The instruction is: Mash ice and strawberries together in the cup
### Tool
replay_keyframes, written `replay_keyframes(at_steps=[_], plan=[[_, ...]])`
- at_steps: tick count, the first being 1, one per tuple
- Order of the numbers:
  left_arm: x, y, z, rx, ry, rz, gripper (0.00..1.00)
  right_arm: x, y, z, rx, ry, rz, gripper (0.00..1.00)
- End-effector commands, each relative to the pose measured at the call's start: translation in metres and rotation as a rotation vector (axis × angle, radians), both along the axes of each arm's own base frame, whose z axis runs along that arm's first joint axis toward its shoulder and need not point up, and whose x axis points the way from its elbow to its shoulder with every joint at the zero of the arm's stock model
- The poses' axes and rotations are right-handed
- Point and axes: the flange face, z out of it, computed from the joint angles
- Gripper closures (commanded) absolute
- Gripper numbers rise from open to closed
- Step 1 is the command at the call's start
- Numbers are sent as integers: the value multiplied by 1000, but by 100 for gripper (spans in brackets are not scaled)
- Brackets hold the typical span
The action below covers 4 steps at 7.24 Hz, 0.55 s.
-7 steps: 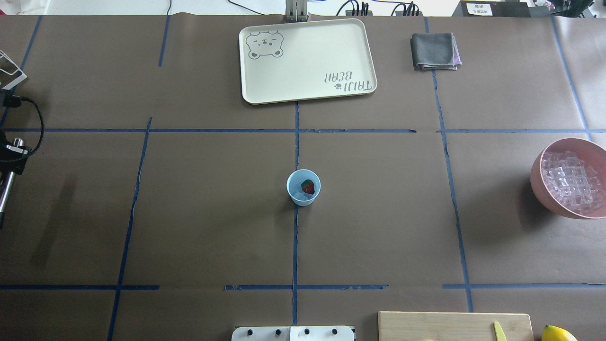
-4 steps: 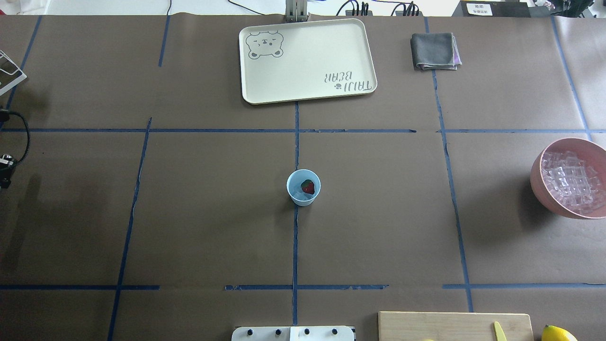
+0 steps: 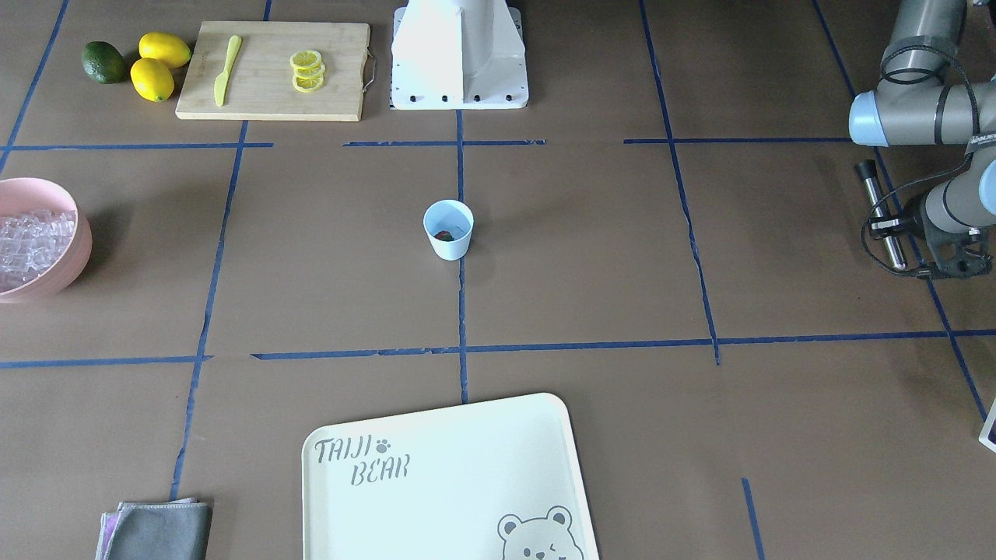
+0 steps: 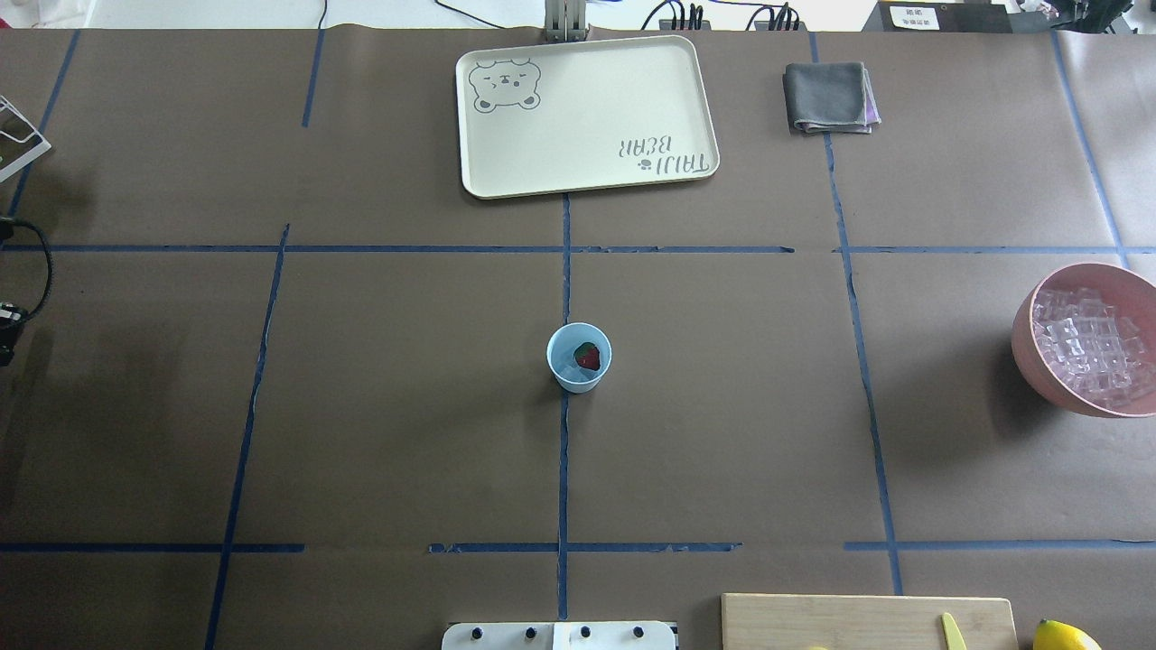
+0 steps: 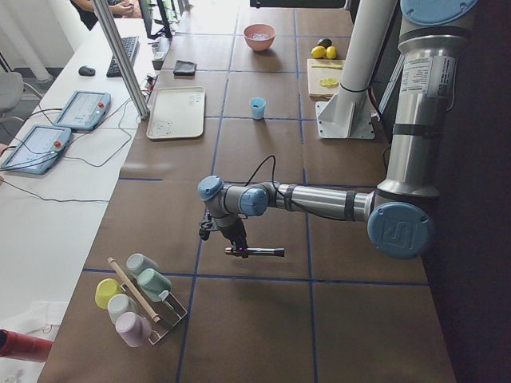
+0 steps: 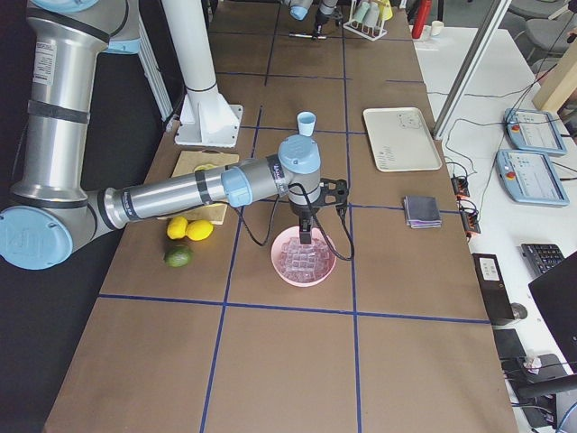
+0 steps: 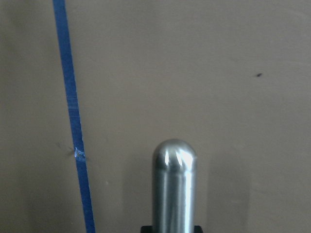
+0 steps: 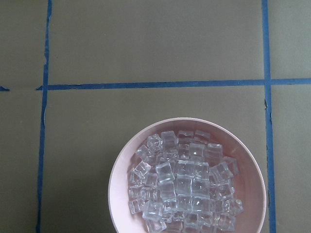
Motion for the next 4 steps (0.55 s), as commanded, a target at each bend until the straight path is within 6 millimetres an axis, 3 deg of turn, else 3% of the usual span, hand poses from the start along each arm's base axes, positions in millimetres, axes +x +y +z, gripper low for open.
replay_keyframes(at_steps=[1, 4], plan=[[1, -1, 6, -10, -7, 0, 100, 0, 0, 0, 0, 0, 0, 0], [2, -3, 7, -11, -7, 0, 92, 0, 0, 0, 0, 2, 1, 0]])
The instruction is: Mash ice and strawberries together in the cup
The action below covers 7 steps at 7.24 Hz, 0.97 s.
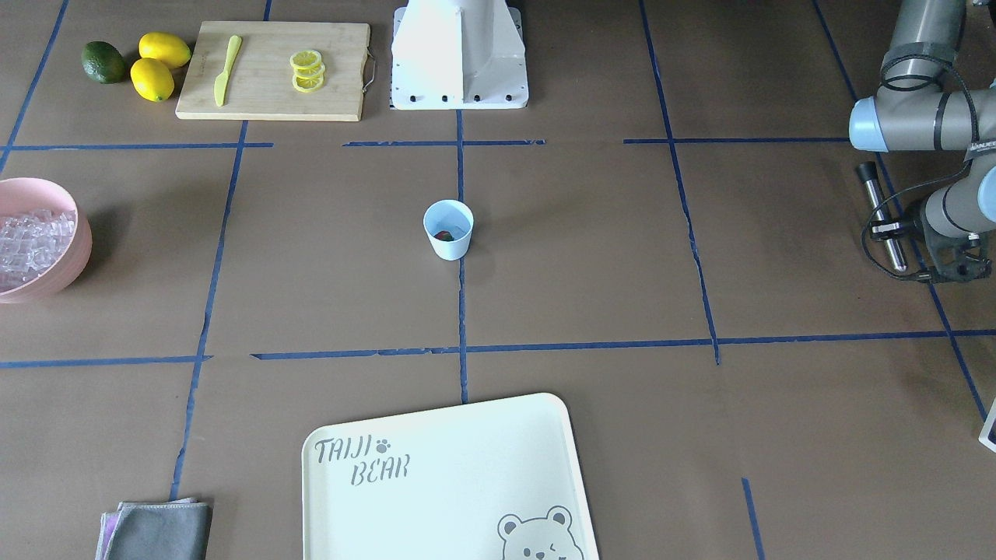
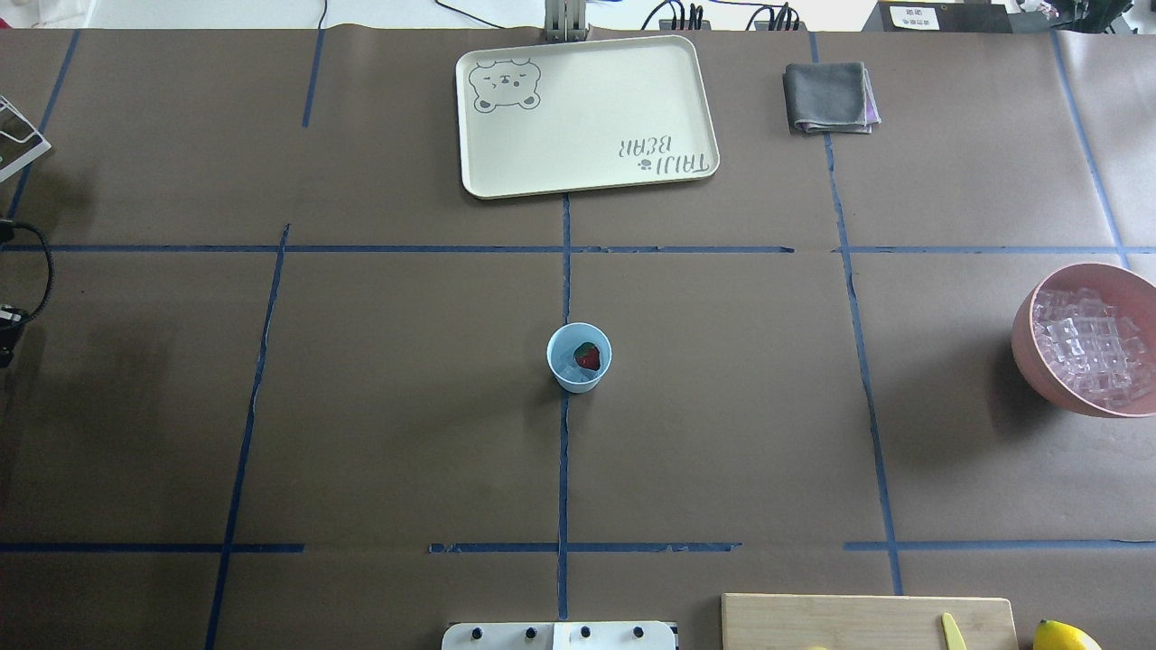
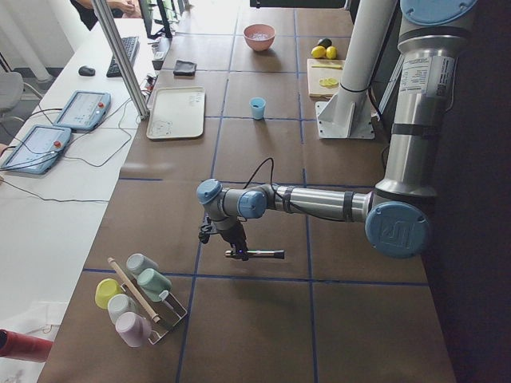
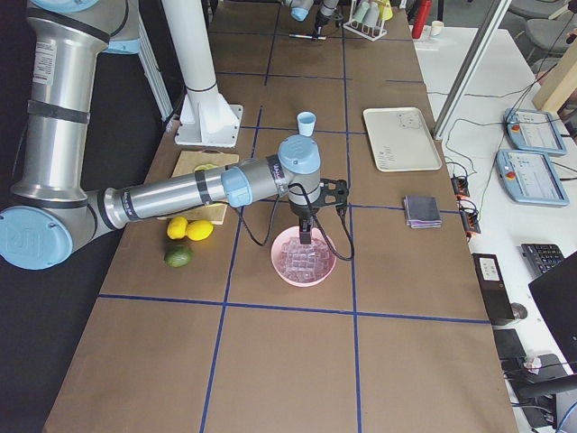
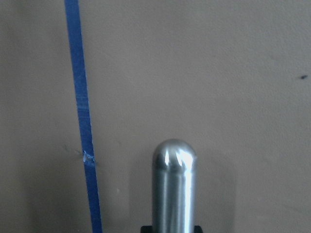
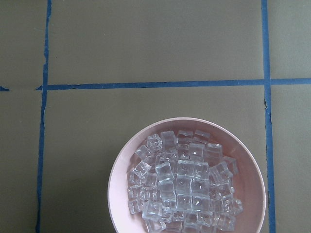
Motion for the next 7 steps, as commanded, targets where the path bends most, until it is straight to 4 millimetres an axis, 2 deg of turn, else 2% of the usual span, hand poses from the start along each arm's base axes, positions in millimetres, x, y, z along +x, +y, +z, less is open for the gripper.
replay_keyframes(at_steps=[1, 2, 3, 7], plan=[[1, -1, 0, 3, 1, 2, 78, 0, 0, 0, 0, 0, 0, 0], [0, -1, 0, 3, -1, 3, 66, 0, 0, 0, 0, 0, 0, 0], [0, -1, 0, 3, -1, 3, 43, 0, -1, -1, 2, 0, 0, 0], [1, -2, -4, 10, 3, 3, 40, 0, -1, -1, 3, 0, -1, 0]])
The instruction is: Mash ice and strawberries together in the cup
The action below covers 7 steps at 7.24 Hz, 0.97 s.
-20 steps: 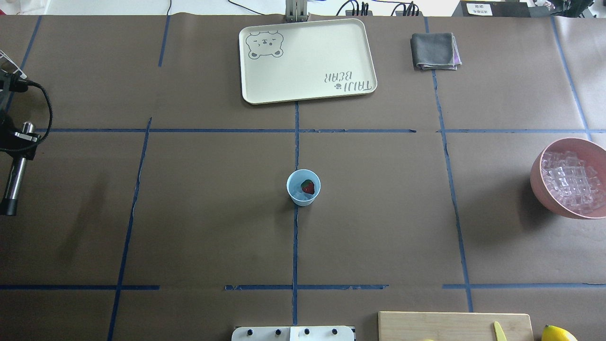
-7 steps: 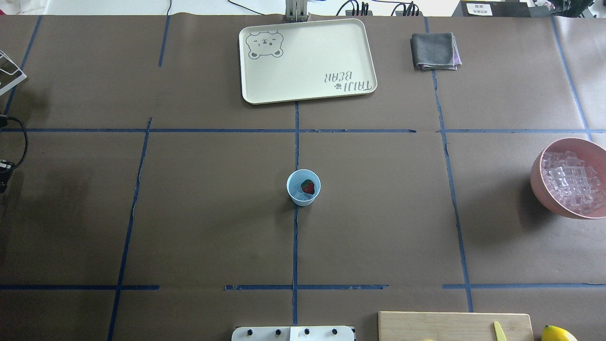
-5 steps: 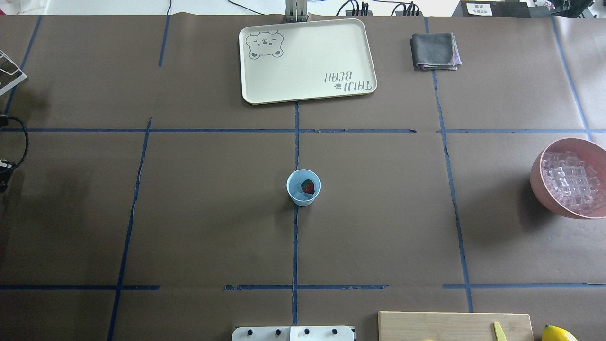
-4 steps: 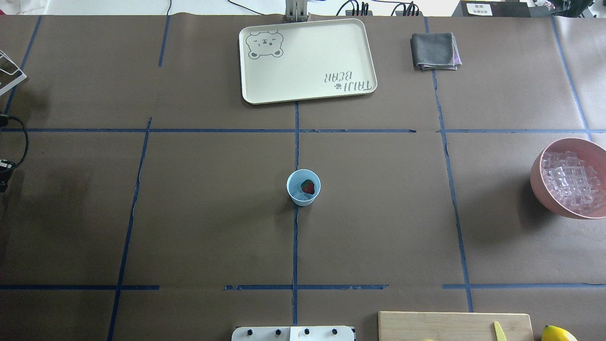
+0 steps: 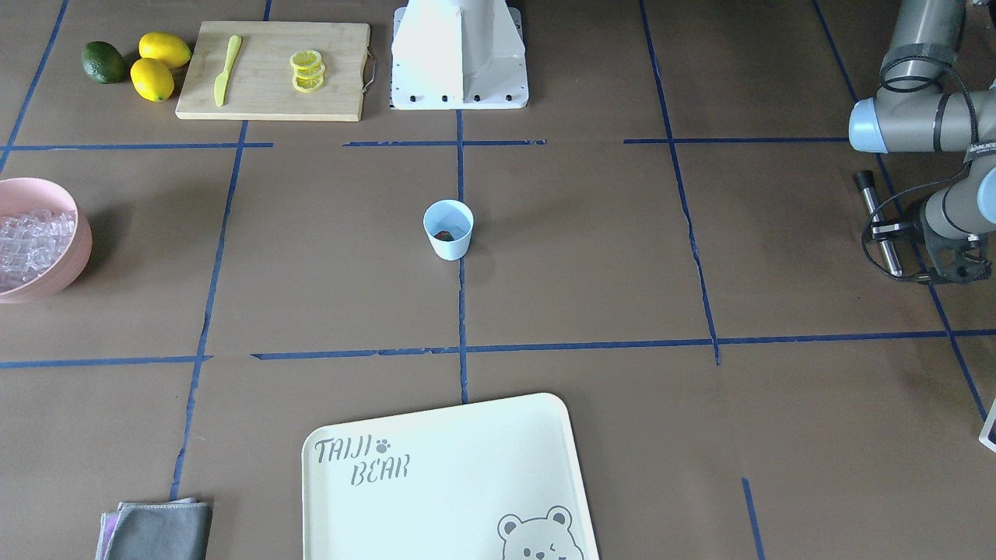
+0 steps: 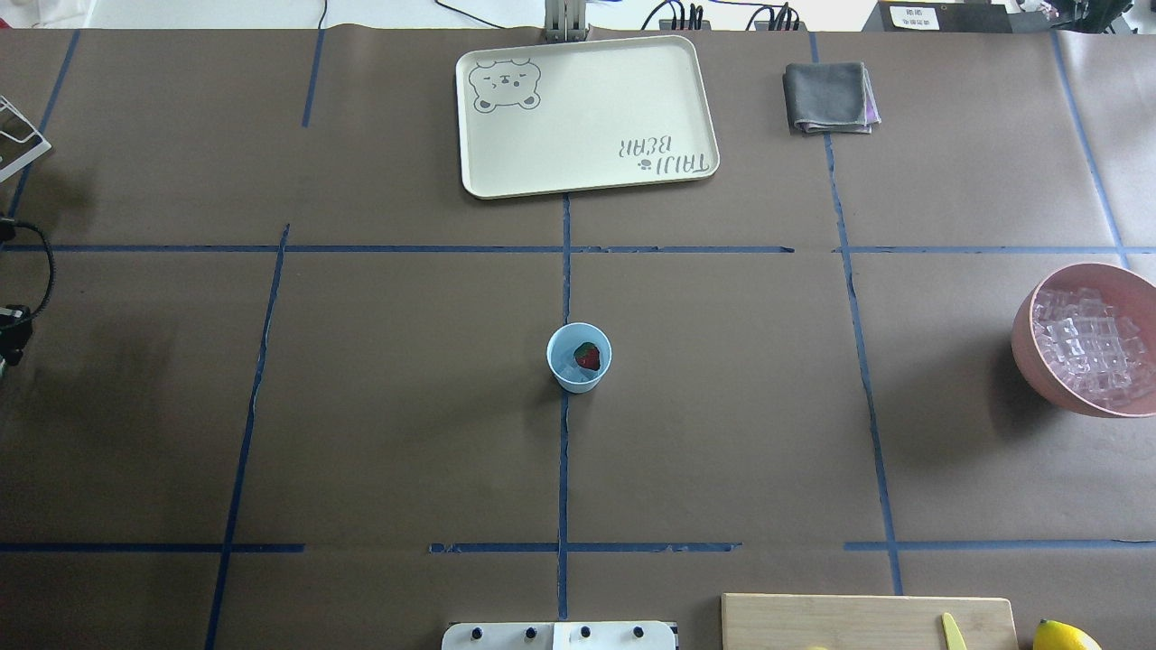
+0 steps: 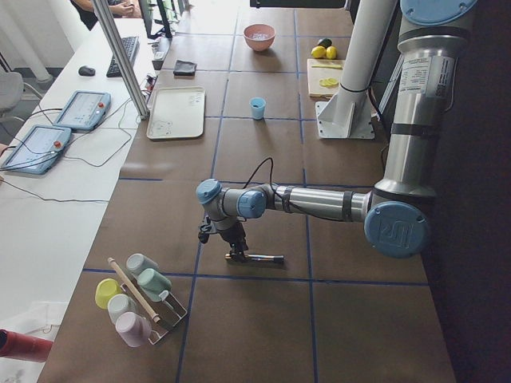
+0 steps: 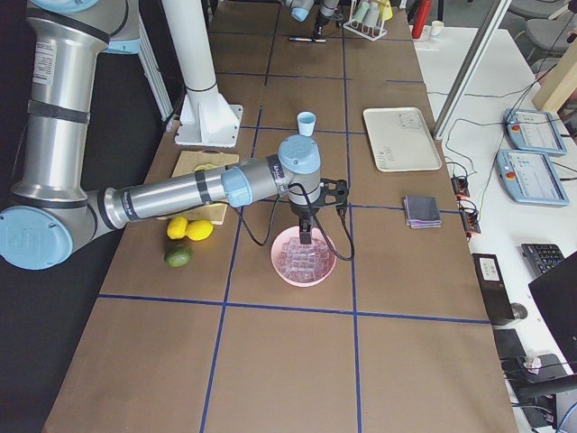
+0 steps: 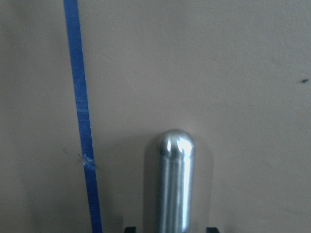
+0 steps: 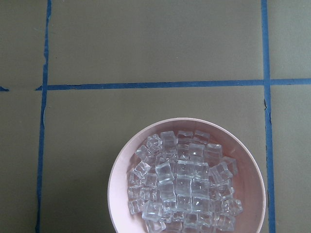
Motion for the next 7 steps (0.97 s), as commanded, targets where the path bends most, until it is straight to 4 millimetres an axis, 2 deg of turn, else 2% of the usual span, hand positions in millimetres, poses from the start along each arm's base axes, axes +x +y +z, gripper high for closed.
replay_keyframes(at_steps=[1, 2, 3, 4, 5, 6, 7], plan=[[-2, -4, -19, 28, 21, -10, 15, 0, 0, 0, 0, 0, -1, 0], [-19, -12, -53, 85, 47, -43, 0, -5, -1, 1, 8, 1, -21, 0], [-36, -16, -88, 143, 73, -76, 0, -11, -2, 12, 3, 7, -53, 0], [-68, -19, -116, 197, 97, -126, 0, -3, -5, 30, 29, 20, -84, 0], [-101, -21, -127, 241, 157, -102, 0, 8, -6, 49, 33, 31, -96, 0], [-154, -20, -127, 248, 251, -104, 0, 20, -6, 67, 29, 43, -122, 0], [-193, -15, -123, 301, 275, -89, 0, 37, -3, 77, 23, 60, -161, 0]])
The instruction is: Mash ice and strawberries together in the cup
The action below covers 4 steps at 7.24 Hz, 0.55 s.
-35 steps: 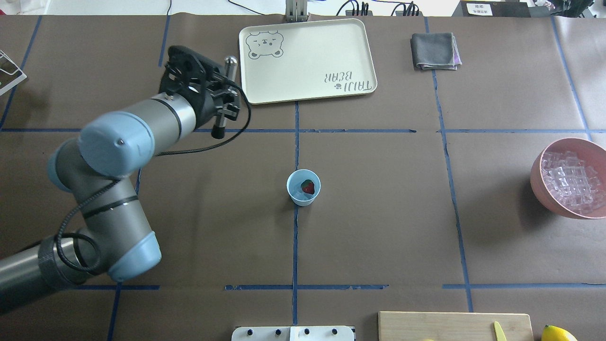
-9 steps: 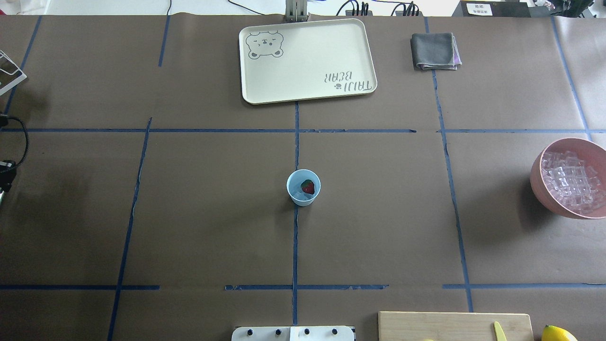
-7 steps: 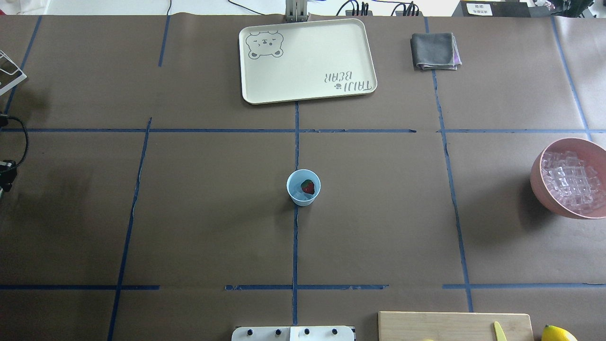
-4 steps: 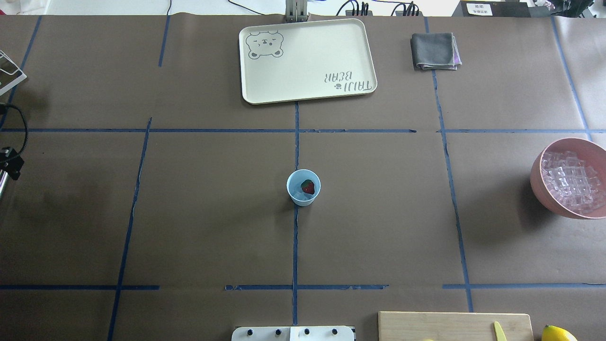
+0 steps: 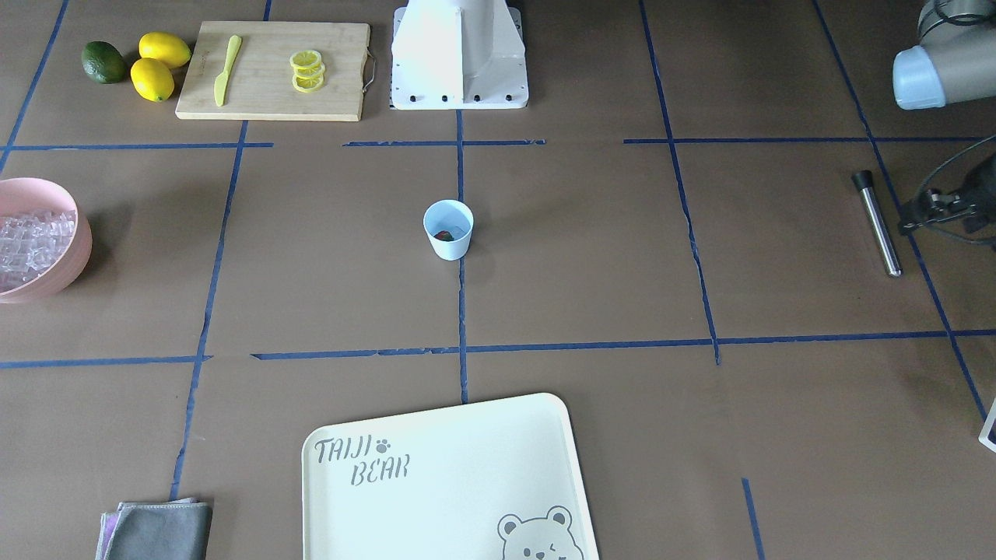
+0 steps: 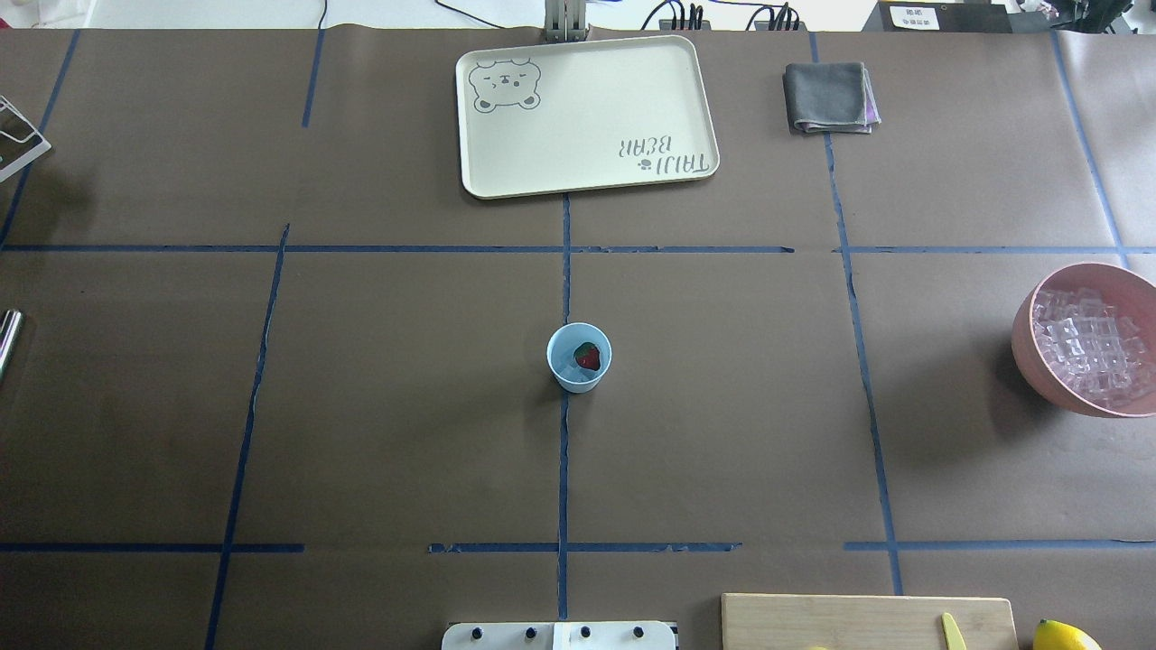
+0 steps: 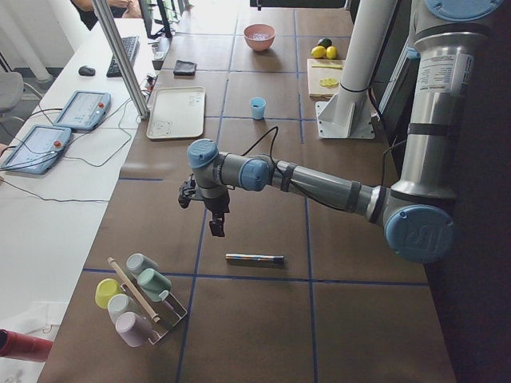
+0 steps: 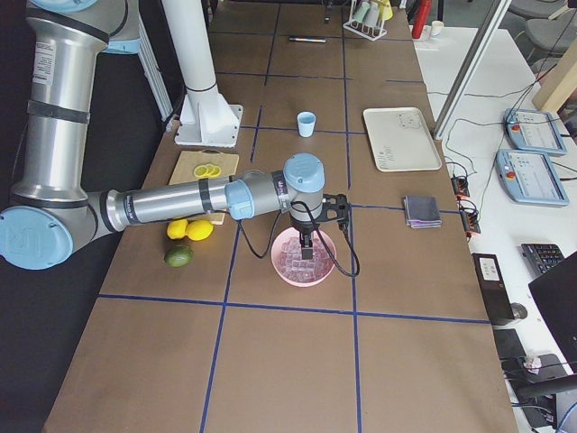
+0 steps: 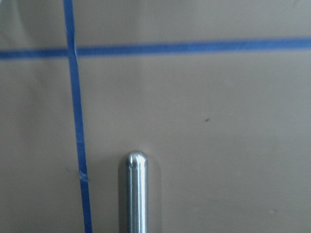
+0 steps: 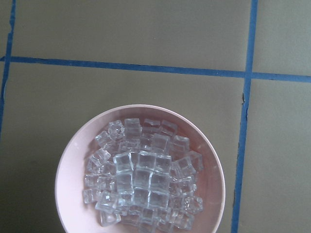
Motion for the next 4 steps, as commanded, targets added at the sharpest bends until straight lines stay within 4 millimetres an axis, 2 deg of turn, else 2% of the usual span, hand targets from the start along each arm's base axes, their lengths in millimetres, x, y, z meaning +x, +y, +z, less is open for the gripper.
replay_keyframes(at_steps=[1, 2, 3, 4], plan=[[-84, 21, 26, 67, 50, 29, 0, 34, 1, 18, 8, 46, -70, 0], [-94, 32, 50, 27, 52, 19, 0, 36, -2, 17, 3, 61, -89, 0], [-95, 43, 76, -17, 54, 18, 0, 38, -1, 19, 1, 61, -87, 0], [-95, 45, 80, -25, 54, 17, 0, 43, 0, 19, -1, 61, -73, 0]])
